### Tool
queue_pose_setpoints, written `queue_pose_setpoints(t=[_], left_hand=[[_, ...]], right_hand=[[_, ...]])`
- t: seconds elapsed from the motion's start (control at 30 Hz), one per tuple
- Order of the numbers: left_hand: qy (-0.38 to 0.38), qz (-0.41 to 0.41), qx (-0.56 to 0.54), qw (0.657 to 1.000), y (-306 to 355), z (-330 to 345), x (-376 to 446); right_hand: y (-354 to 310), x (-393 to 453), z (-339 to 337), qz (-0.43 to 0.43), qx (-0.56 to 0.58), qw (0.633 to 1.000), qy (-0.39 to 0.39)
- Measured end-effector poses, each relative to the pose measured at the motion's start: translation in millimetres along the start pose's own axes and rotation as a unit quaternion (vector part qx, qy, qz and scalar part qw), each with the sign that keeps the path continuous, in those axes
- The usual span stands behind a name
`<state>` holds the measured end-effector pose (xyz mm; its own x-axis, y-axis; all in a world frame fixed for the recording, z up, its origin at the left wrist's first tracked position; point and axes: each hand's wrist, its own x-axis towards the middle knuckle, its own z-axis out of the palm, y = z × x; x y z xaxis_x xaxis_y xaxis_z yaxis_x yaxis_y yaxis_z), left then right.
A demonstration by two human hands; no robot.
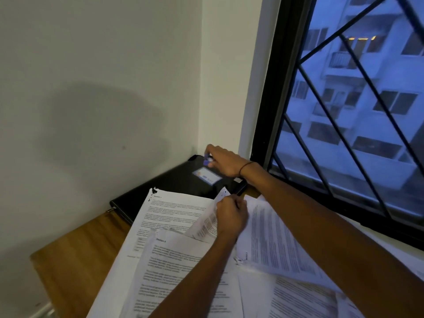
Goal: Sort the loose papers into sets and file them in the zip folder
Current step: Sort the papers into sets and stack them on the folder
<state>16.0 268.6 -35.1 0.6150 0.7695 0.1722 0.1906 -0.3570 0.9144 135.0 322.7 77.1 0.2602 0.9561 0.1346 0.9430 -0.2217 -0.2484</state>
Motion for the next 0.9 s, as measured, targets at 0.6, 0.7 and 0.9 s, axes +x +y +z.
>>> queue_pose_setpoints(t=[0.6, 0.7, 0.9], left_hand=[[0.004, -0.016, -0.029, 0.999, 5.5, -1.7, -3.3], [0.005, -0.012, -0.033, 0.999, 4.4, -1.0, -2.1], [0.011, -0.006, -0.026, 1.0, 1.9, 3.2, -0.1]], right_hand=[[52.9, -132.4, -34.0, 0.071, -0.032, 0.987, -0.143], [51.4, -128.6, -35.1, 0.068, -0.041, 0.987, -0.141], [47.3, -126.1, -37.3, 0.038, -0.098, 0.983, -0.151]])
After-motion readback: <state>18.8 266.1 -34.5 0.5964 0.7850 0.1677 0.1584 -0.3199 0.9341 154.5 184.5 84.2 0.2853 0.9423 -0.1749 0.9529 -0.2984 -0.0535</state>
